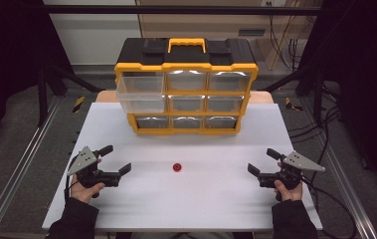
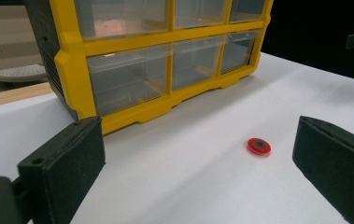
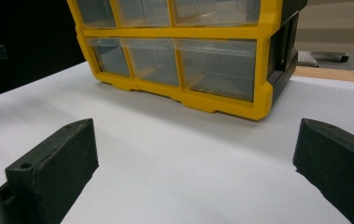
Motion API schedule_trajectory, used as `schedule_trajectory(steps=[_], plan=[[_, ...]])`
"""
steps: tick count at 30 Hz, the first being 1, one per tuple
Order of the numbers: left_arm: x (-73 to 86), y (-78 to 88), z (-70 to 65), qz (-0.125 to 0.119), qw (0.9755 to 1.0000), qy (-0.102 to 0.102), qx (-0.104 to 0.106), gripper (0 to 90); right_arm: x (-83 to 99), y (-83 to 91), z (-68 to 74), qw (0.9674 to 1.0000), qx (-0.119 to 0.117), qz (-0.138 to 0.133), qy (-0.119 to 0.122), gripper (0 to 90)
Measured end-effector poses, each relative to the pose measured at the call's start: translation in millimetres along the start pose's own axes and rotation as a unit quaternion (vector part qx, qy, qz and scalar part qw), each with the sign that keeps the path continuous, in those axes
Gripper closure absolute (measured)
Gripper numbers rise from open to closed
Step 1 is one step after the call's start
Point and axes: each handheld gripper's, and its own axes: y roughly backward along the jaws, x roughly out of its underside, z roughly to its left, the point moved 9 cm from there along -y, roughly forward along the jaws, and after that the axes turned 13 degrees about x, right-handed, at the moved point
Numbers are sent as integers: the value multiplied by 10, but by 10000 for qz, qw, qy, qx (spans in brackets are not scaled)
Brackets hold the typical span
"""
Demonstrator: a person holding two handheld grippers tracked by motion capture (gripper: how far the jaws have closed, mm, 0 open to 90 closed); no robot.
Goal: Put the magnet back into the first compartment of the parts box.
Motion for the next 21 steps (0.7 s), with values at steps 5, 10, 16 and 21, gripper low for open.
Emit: schedule_trajectory(steps=[5, 10, 16, 21], plan=[[2, -1, -4, 11, 10000, 8, -3, 20, 0, 5, 2, 10000, -4, 0, -13, 4], [-11, 6, -1, -17, 10000, -6, -20, 20, -2, 11, 7, 10000, -29, -19, 23, 4], [-79, 21, -3, -81, 9999, -50, -49, 21, 13, -4, 17, 10000, -47, 19, 61, 4], [-117, 14, -15, -94, 9999, -48, -42, 23, -1, 5, 10, 10000, -31, -6, 44, 4]])
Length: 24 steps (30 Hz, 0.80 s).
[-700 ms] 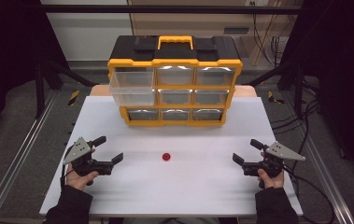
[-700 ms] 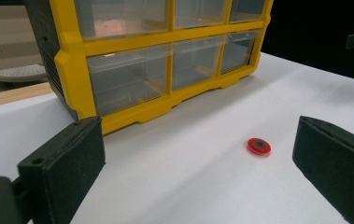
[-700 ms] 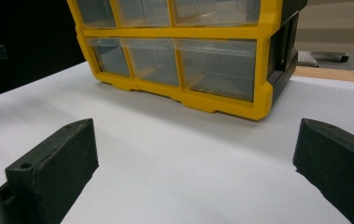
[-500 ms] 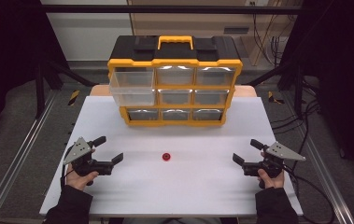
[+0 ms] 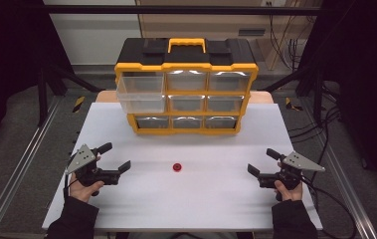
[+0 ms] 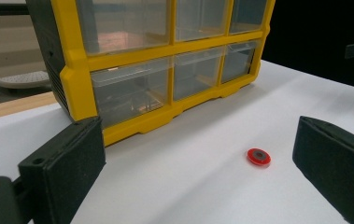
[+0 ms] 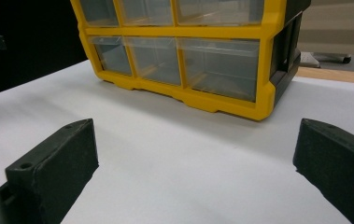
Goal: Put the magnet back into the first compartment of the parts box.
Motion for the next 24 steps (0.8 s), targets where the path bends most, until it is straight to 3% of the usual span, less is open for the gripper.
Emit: schedule_trajectory(steps=[24], plan=[[-75, -166, -128, 337, 9994, -49, 35, 16, 15, -13, 11, 10000, -34, 25, 57, 4]])
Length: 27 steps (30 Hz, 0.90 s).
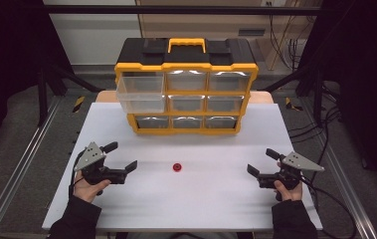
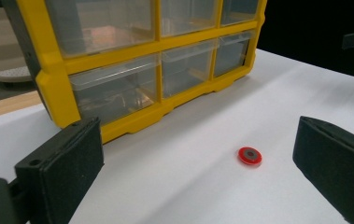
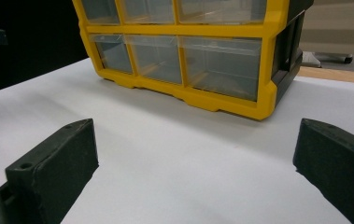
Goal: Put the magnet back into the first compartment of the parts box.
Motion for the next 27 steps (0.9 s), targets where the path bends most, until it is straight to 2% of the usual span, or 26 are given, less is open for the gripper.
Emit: schedule_trajectory(steps=[5, 14, 27], plan=[[-19, -90, -75, 102, 9999, -23, 119, 15, 4, 2, 4, 10000, -2, 21, -10, 4], [-26, -231, -130, 264, 9994, -50, 208, 14, 8, -7, -1, 10000, 22, 17, 20, 4], [-43, -531, -251, 520, 9979, -82, 367, 14, 12, -9, 4, 10000, 14, 27, 23, 4]])
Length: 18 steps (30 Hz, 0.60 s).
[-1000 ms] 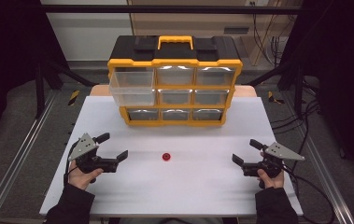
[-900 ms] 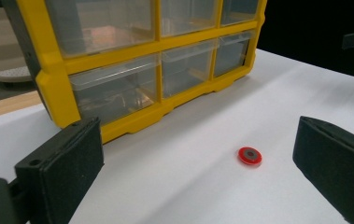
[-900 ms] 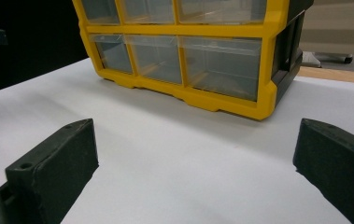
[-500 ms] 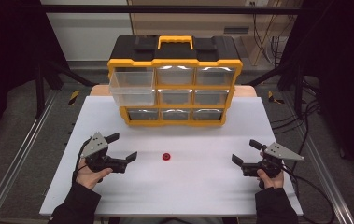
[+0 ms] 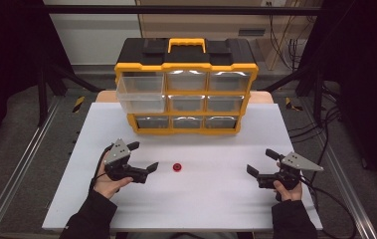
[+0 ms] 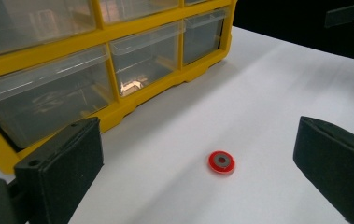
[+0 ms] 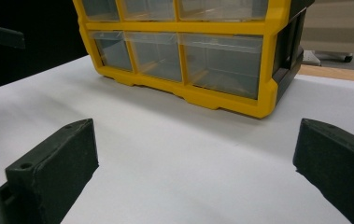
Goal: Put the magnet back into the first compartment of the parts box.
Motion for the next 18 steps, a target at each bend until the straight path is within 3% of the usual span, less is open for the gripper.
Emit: schedule_trajectory(steps=[18], plan=[[-7, -296, -78, 281, 9995, 6, 108, 14, 9, -1, 3, 10000, -12, 45, 1, 4]])
